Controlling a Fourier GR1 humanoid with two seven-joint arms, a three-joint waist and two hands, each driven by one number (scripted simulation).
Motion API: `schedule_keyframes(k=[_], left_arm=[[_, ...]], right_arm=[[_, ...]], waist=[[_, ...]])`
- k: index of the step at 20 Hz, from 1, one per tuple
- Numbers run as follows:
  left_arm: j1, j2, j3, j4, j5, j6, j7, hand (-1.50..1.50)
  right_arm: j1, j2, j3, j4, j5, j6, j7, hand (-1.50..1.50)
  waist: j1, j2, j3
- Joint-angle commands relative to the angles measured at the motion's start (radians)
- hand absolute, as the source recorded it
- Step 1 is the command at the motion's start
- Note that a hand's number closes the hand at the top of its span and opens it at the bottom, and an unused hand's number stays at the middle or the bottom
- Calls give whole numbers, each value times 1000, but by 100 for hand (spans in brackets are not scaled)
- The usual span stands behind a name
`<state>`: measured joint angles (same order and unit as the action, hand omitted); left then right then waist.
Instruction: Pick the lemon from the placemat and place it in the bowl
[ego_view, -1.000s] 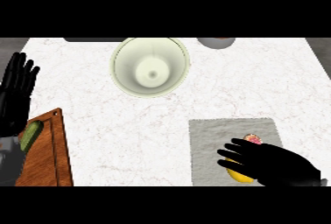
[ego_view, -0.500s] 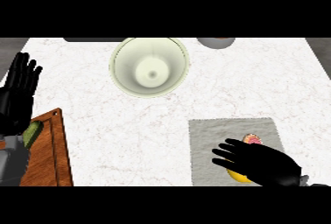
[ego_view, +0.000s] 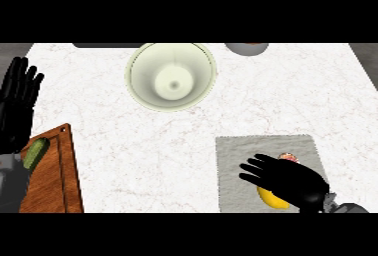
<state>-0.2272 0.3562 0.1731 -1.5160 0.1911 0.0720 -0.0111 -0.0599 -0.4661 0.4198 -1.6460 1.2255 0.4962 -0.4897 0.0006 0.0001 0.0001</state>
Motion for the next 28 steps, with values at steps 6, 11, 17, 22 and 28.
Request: schedule_keyframes(k=[6, 11, 17, 22, 28], left_arm=[[-6, -42, 9, 48, -35, -12, -57, 0], [-18, 6, 57, 18, 10, -61, 19, 0], [-71, -28, -15, 0, 0, -78, -14, 0], [-109, -57, -49, 3, -12, -70, -18, 0], [-125, -71, -77, 1, -17, -78, -9, 0]], right_arm=[[-11, 50, -25, 52, 17, -114, -122, 150], [21, 71, -33, 41, 47, -184, -139, 150], [-458, -46, -341, 436, -52, -80, -172, 150], [-611, -135, -430, 601, -88, -83, -227, 150], [-775, -186, -537, 775, -127, -163, -250, 150]], waist=[[-2, 0, 0], [-2, -1, 0], [142, 58, 4], [175, 81, 7], [196, 79, 9]])
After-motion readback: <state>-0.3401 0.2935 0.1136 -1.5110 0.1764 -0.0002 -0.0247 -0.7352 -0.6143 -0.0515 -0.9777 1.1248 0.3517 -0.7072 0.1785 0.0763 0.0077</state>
